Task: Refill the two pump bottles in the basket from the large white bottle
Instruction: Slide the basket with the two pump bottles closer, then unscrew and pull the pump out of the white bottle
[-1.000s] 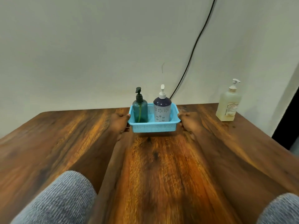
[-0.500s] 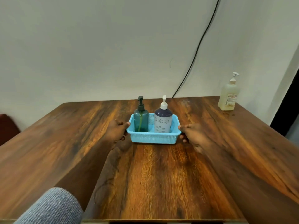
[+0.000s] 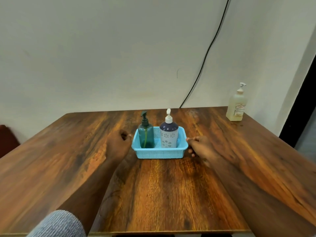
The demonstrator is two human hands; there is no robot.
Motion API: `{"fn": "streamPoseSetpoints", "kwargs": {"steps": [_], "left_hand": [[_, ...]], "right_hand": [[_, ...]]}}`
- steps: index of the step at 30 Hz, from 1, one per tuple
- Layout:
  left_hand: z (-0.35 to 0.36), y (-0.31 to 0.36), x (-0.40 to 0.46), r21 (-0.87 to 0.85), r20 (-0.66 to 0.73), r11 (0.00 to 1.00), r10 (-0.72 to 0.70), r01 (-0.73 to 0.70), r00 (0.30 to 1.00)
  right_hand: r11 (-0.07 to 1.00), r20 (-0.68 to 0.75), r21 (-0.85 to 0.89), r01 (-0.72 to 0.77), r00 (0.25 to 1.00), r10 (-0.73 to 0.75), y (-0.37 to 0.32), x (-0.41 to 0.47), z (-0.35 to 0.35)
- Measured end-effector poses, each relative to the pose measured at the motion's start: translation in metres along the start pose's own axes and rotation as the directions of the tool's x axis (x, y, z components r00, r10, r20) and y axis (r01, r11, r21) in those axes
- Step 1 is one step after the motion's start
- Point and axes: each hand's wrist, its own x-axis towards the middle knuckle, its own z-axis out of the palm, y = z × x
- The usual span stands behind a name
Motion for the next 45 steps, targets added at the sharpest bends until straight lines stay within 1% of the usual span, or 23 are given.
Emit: {"fn": "streamPoseSetpoints", "kwargs": {"steps": [1,2,5,7,9,11,13,17,19,21,22,25,28,31,36,40,45], "left_hand": [[0.000,0.004,-0.002,0.010,-0.049,0.999,0.045,-0.045,0.998],[0.000,0.009,-0.003,0.009,-0.067,0.996,0.091,-0.091,0.994],[0.008,0.033,-0.011,-0.004,-0.035,0.969,0.248,-0.248,0.968],[0.021,0.053,-0.016,-0.019,0.008,0.944,0.329,-0.329,0.944],[0.037,0.077,-0.019,-0.036,0.052,0.923,0.385,-0.383,0.922],[0.057,0.102,-0.021,-0.088,0.122,0.908,0.417,-0.409,0.900],[0.078,0.126,-0.022,-0.135,0.188,0.882,0.470,-0.452,0.862],[0.126,0.171,-0.019,-0.217,0.213,0.823,0.565,-0.525,0.797],[0.148,0.190,-0.014,-0.232,0.243,0.812,0.582,-0.536,0.776],[0.168,0.204,-0.007,-0.242,0.256,0.808,0.588,-0.538,0.767],[0.178,0.210,-0.004,-0.246,0.260,0.817,0.575,-0.522,0.776],[0.204,0.223,0.007,-0.298,0.293,0.854,0.507,-0.427,0.810],[0.228,0.233,0.020,-0.332,0.310,0.879,0.446,-0.344,0.840],[0.247,0.242,0.034,-0.342,0.307,0.885,0.423,-0.316,0.852],[0.281,0.252,0.059,-0.315,0.325,0.913,0.361,-0.259,0.874],[0.303,0.256,0.071,-0.316,0.339,0.918,0.344,-0.239,0.876],[0.321,0.250,0.078,-0.333,0.358,0.918,0.335,-0.216,0.871]], "right_hand": [[1.000,-0.032,-0.022,0.022,0.999,-0.022,0.000,0.001,-0.001],[0.998,-0.065,-0.043,0.049,0.997,-0.051,-0.001,0.003,-0.002],[0.988,-0.143,-0.084,0.132,0.979,-0.143,-0.004,0.006,-0.007],[0.976,-0.166,-0.124,0.180,0.966,-0.199,-0.008,0.008,-0.013],[0.967,-0.176,-0.156,0.201,0.958,-0.227,-0.011,0.011,-0.020],[0.967,-0.197,-0.154,0.201,0.953,-0.230,-0.012,0.015,-0.030],[0.966,-0.230,-0.146,0.211,0.943,-0.241,-0.011,0.018,-0.043],[0.964,-0.272,-0.167,0.207,0.930,-0.247,-0.005,0.029,-0.084],[0.966,-0.305,-0.169,0.195,0.922,-0.239,-0.003,0.035,-0.105],[0.971,-0.348,-0.158,0.179,0.910,-0.224,0.001,0.045,-0.126],[0.974,-0.363,-0.159,0.164,0.907,-0.212,0.003,0.052,-0.137],[0.977,-0.391,-0.152,0.147,0.899,-0.196,0.010,0.073,-0.163],[0.971,-0.424,-0.193,0.140,0.881,-0.211,0.012,0.093,-0.182],[0.968,-0.437,-0.220,0.124,0.874,-0.211,0.013,0.119,-0.195],[0.946,-0.452,-0.311,0.095,0.861,-0.235,0.018,0.173,-0.212],[0.932,-0.471,-0.357,0.056,0.851,-0.231,0.015,0.209,-0.218],[0.914,-0.464,-0.403,0.054,0.848,-0.255,0.010,0.245,-0.213]]}}
